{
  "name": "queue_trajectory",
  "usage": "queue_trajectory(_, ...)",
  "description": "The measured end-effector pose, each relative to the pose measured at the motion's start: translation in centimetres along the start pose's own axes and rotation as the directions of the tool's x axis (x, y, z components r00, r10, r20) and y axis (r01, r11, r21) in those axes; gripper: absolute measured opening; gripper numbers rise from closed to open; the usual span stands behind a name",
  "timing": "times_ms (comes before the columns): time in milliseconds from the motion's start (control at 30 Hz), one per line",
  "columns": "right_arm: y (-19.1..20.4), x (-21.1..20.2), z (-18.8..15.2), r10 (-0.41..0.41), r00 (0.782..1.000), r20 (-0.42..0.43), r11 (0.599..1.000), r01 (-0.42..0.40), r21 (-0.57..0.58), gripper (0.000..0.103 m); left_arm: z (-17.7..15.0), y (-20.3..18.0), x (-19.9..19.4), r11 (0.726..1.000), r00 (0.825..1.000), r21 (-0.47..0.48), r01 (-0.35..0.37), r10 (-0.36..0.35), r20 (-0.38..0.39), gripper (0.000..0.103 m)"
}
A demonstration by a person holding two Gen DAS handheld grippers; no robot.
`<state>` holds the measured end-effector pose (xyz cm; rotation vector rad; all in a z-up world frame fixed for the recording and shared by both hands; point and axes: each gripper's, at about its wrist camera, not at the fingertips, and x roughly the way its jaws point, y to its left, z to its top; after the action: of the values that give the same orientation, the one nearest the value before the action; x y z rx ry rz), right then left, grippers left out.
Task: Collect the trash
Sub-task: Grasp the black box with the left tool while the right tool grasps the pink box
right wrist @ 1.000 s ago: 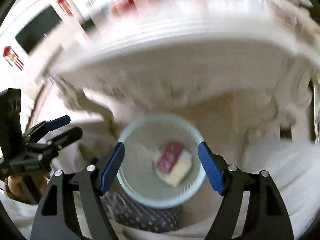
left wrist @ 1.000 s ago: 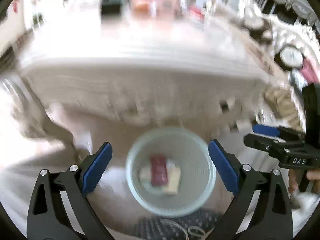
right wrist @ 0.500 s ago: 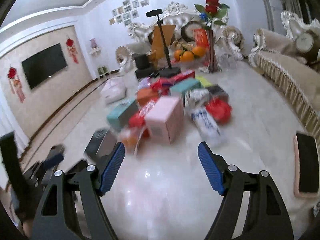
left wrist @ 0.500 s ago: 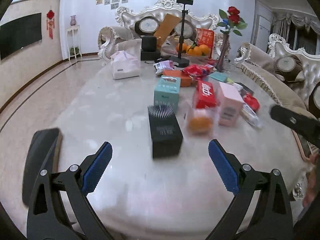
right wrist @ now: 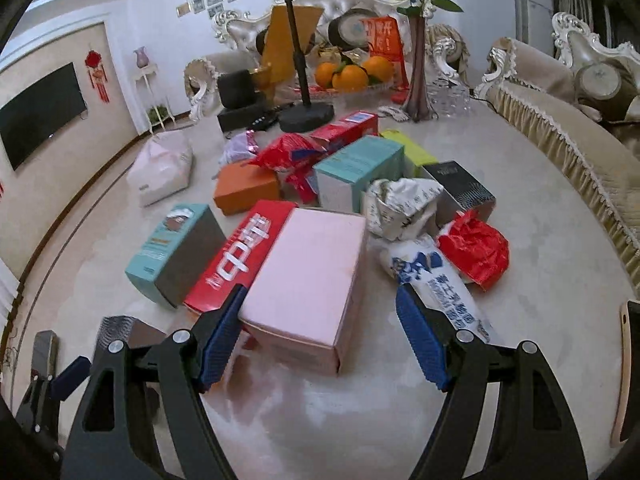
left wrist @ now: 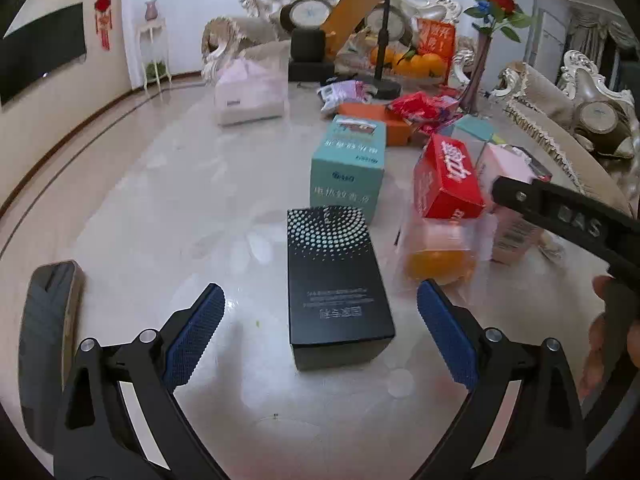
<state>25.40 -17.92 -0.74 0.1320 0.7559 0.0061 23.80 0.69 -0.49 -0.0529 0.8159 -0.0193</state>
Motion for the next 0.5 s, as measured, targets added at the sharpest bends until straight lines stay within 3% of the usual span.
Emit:
queue_trajectory(200,-0.4,1.5,0.4,0.014,0.999,-0.037,1.000,-0.014,-0.017,0.071,0.3,0.7,1.3,1.000,0.998,-0.022,0.014,-0.015,-0.056,0.094)
queue_trajectory(267,-0.7,1.8,0.2,0.036,0.998,-0.056,0.999,-0.037,-0.010,0.068,0.7,0.7,1.4,1.000,0.998,-0.012,-0.015,0.014,-0.067,0.094)
queue_trajectory(333,-0.9,1.8,0.0,0.062,0.995,-0.074,0.998,-0.062,-0.001,0.046,0.9,1.1,1.6,0.999,0.998,-0.035,-0.012,0.009,-0.069,0.091)
queue_trajectory(367,-1.1,1.5,-0.1,0.059,0.996,-0.073,0.998,-0.059,0.004,0.046,0.9,1.3,1.6,0.999,0.998,-0.048,0.000,-0.003,-0.068,0.085)
queue_trajectory(400,-1.2,1.2,-0.2,0.071,0.995,-0.074,0.997,-0.071,0.009,0.045,0.9,1.3,1.3,0.999,0.999,-0.038,0.001,-0.003,-0.052,0.058)
queue_trajectory(433,-1.4,0.6,-0.4,0.096,0.993,-0.067,0.995,-0.095,0.015,0.045,0.9,1.4,1.2,0.999,0.999,-0.035,0.012,-0.013,-0.045,0.041)
queue_trajectory(500,-1.8,-0.6,-0.7,0.111,0.993,-0.039,0.994,-0.110,0.023,0.045,0.8,1.9,0.9,0.998,0.999,-0.048,0.031,-0.033,-0.037,0.041)
